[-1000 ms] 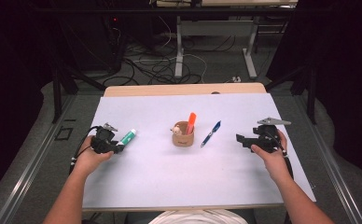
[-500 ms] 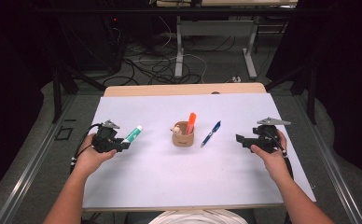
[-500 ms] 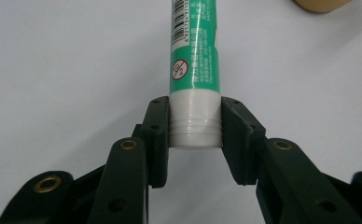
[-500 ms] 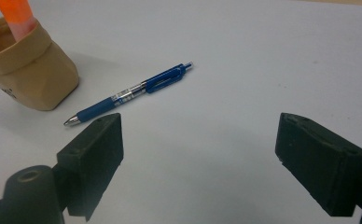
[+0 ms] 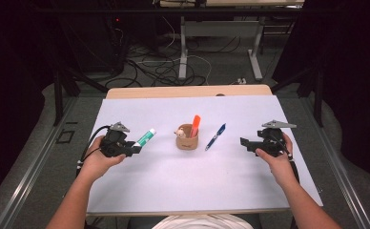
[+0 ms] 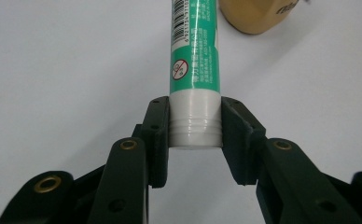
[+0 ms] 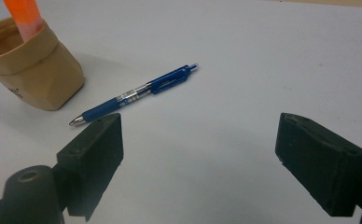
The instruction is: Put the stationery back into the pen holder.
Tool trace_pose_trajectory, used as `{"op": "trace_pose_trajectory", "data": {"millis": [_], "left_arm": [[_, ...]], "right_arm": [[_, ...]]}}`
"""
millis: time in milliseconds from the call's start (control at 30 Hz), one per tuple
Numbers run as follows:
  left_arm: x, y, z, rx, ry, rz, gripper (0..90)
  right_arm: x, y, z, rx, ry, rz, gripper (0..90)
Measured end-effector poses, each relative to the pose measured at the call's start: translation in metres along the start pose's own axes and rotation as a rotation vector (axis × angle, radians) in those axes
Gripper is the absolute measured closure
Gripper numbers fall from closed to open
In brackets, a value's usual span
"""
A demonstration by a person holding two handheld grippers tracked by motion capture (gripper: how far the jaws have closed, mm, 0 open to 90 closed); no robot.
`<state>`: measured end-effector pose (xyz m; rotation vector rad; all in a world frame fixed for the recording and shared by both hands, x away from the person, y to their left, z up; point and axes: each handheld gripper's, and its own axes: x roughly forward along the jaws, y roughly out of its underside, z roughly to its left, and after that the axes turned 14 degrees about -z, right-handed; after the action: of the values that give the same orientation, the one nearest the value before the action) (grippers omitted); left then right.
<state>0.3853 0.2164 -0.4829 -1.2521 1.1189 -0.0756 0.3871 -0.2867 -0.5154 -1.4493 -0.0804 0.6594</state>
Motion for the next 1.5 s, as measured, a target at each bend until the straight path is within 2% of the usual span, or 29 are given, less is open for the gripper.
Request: {"op": "trace_pose_trajectory", "data": {"millis": [67,100,167,200,300,333,533,700,733,767,967,1133,1267,1433,1467,1500], "left_arm": [[0.002,-0.001,-0.005,-0.005,0.007,-0.008,64.9],[0.002,-0.003,-0.006,0.011,0.017,0.006,64.9],[0.005,-0.004,-0.011,-0.006,0.027,0.000,64.9],[0.005,-0.006,-0.013,0.004,0.034,0.016,64.9],[0.007,-0.008,-0.018,0.002,0.053,0.020,64.9],[0.009,-0.009,-0.020,0.004,0.059,0.026,64.9],[0.014,-0.012,-0.031,0.002,0.087,0.043,64.9],[0.017,-0.015,-0.039,-0.012,0.110,0.046,64.9],[0.018,-0.016,-0.039,0.004,0.113,0.053,64.9],[0.019,-0.015,-0.040,-0.011,0.119,0.051,64.9],[0.023,-0.017,-0.045,-0.015,0.139,0.071,64.9],[0.026,-0.021,-0.049,-0.023,0.151,0.087,64.9],[0.029,-0.025,-0.052,-0.028,0.161,0.106,64.9],[0.032,-0.031,-0.056,-0.066,0.170,0.134,64.9],[0.034,-0.033,-0.056,-0.053,0.176,0.139,64.9],[0.035,-0.034,-0.057,-0.069,0.172,0.144,64.9]], "right_arm": [[0.000,0.000,0.001,0.006,-0.002,0.004,14.4],[0.000,0.000,0.002,0.000,-0.003,0.004,14.3],[0.001,0.000,0.003,-0.010,-0.009,0.000,14.3],[0.001,0.000,0.004,-0.004,-0.012,0.001,14.2],[0.001,-0.001,0.007,-0.015,-0.017,0.002,14.1],[0.001,-0.001,0.007,-0.030,-0.025,0.000,14.0],[0.002,-0.003,0.017,-0.047,-0.062,0.010,11.1],[0.003,-0.004,0.031,-0.092,-0.090,0.027,8.9],[0.004,-0.004,0.034,-0.109,-0.100,0.024,8.2],[0.004,-0.005,0.037,-0.116,-0.106,0.025,7.0],[0.005,-0.009,0.058,-0.240,-0.149,0.028,5.9],[0.007,-0.014,0.079,-0.384,-0.183,0.011,6.8],[0.008,-0.017,0.094,-0.515,-0.214,0.001,12.2],[0.008,-0.020,0.110,-0.616,-0.270,0.003,16.2],[0.009,-0.019,0.113,-0.633,-0.276,-0.001,17.7],[0.009,-0.019,0.116,-0.650,-0.289,0.007,19.6]]}}
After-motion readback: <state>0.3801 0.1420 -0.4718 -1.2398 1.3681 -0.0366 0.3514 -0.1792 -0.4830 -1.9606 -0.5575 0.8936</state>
